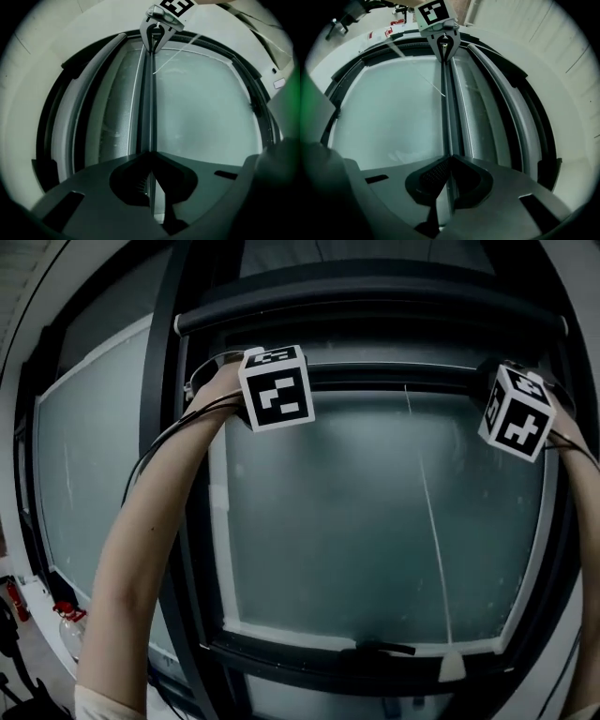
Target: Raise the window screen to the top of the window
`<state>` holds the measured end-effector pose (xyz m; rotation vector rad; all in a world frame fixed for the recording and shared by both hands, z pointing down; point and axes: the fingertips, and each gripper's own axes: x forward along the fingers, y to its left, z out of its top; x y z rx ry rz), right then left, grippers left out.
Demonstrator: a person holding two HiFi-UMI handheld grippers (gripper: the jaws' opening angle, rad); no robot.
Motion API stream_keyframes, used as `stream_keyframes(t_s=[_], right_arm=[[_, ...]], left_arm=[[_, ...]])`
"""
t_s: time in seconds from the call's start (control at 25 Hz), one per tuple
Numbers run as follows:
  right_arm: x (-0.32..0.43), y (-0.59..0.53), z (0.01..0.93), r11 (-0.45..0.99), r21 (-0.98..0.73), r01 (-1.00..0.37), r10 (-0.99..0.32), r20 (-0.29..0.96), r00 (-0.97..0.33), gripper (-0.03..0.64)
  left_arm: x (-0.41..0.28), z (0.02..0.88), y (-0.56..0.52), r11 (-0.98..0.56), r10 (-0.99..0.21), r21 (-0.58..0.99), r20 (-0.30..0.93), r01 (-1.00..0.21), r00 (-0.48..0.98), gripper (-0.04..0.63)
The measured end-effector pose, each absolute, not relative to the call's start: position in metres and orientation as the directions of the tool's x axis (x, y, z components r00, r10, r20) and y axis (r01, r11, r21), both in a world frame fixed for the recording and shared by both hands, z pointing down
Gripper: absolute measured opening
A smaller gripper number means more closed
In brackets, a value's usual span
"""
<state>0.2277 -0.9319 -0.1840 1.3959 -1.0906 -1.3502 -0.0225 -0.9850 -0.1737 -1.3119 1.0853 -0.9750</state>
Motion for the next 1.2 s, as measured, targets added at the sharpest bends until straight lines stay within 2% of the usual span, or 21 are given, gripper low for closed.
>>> stream_keyframes(t_s=[0.28, 0.44, 0.56, 0.68, 0.84, 0.96, 1.0, 1.08, 1.2], right_arm=[[0.223, -0.931, -0.274, -0.324, 0.946, -0.014, -0.943, -0.321, 0.091, 0.018], [0.235, -0.936, -0.298, -0.342, 0.936, -0.08, -0.933, -0.328, 0.147, 0.02], [0.238, -0.938, -0.294, -0.304, 0.948, -0.095, -0.948, -0.291, 0.132, 0.028], [0.234, -0.929, -0.303, -0.365, 0.925, -0.109, -0.931, -0.358, 0.076, 0.028], [0.228, -0.92, -0.306, -0.417, 0.882, -0.221, -0.904, -0.428, -0.004, 0.036], [0.23, -0.909, -0.306, -0.452, 0.787, -0.421, -0.847, -0.527, -0.075, 0.049], [0.232, -0.902, -0.305, -0.449, 0.73, -0.516, -0.813, -0.573, -0.102, 0.04], [0.237, -0.889, -0.294, -0.382, 0.592, -0.71, -0.741, -0.655, -0.148, 0.04], [0.246, -0.875, -0.246, -0.194, 0.38, -0.904, -0.653, -0.738, -0.17, 0.04]], left_arm=[[-0.024, -0.261, -0.986, 0.144, -0.971, -0.982, -0.164, -0.125, 0.172, 0.015], [-0.026, -0.289, -0.989, 0.18, -0.972, -0.975, -0.196, -0.127, 0.128, 0.015], [-0.024, -0.289, -0.985, 0.16, -0.974, -0.985, -0.168, -0.068, 0.15, 0.015], [-0.026, -0.294, -0.978, 0.192, -0.964, -0.978, -0.203, -0.082, 0.17, 0.015], [-0.024, -0.296, -0.972, 0.203, -0.913, -0.939, -0.284, -0.277, 0.293, 0.023], [-0.03, -0.295, -0.961, 0.22, -0.812, -0.813, -0.459, -0.539, 0.36, 0.048], [-0.033, -0.292, -0.955, 0.186, -0.766, -0.735, -0.524, -0.652, 0.373, 0.038], [-0.035, -0.272, -0.945, 0.014, -0.676, -0.566, -0.613, -0.825, 0.409, 0.038], [-0.031, -0.211, -0.937, -0.211, -0.607, -0.377, -0.673, -0.902, 0.423, 0.038]])
